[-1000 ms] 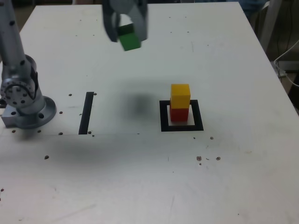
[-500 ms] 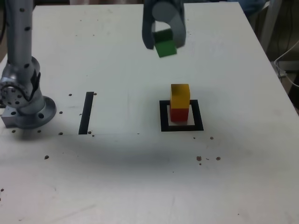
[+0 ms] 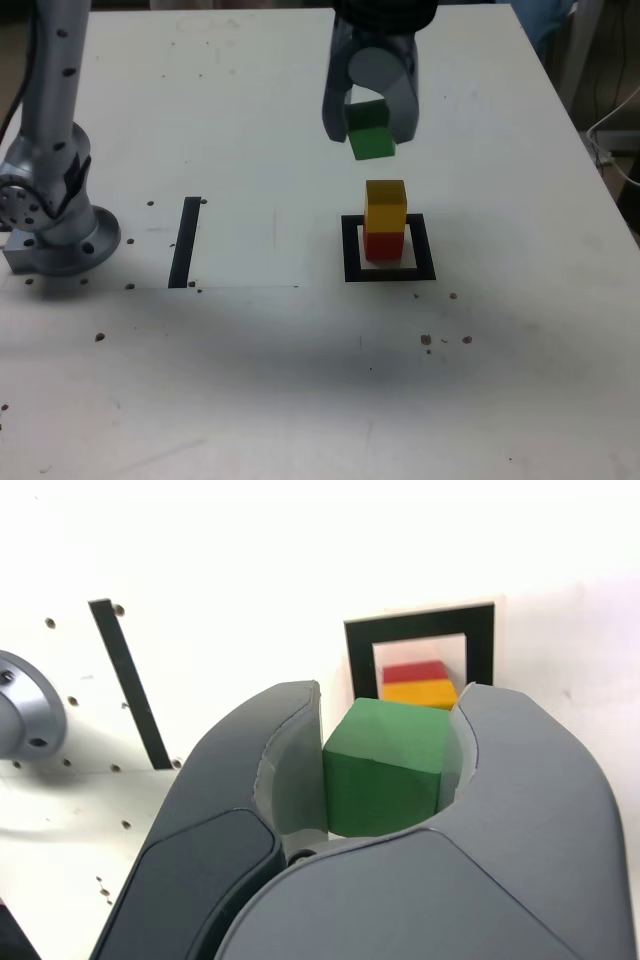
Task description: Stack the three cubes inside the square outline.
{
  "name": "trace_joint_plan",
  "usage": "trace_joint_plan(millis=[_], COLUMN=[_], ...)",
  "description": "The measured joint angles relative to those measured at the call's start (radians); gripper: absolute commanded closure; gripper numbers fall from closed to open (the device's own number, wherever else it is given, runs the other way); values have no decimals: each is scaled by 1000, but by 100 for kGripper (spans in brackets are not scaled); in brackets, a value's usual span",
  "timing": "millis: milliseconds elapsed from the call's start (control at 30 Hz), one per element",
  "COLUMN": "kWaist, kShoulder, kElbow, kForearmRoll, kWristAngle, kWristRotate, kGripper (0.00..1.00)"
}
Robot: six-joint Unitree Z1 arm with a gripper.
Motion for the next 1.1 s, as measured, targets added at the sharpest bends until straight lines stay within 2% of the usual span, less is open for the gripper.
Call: trace_joint_plan(millis=[133, 367, 1100], kWaist=[-14, -27, -28], kShoulder=[32, 55, 63], kElbow=[-27, -61, -12], kForearmRoll=[0, 1, 10], kWristAngle=[-14, -15, -33], kWristRotate=[-17, -50, -84], kGripper=[86, 86, 86])
